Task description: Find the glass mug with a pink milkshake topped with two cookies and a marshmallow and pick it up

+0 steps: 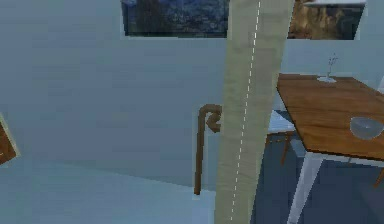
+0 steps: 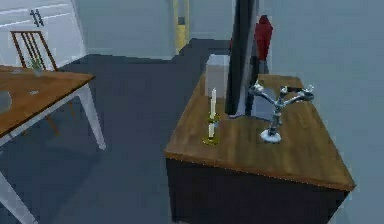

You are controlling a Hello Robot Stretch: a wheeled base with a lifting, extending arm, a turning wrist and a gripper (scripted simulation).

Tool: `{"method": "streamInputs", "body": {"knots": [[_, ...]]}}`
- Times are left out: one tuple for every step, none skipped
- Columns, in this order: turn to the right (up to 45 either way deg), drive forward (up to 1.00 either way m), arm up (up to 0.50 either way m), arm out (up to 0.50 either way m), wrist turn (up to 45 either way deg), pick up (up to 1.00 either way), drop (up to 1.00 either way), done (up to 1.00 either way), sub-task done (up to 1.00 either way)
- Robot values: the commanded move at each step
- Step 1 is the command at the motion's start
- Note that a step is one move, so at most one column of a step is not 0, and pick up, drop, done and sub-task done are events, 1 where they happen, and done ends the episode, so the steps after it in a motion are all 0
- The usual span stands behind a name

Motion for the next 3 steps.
{"method": "streamInputs", "body": {"knots": [[0.0,0.05,0.0,0.0,0.0,0.0,0.0,0.0,0.0],[45.0,0.0,0.0,0.0,0.0,0.0,0.0,0.0,0.0],[12.0,0.0,0.0,0.0,0.0,0.0,0.0,0.0,0.0]]}}
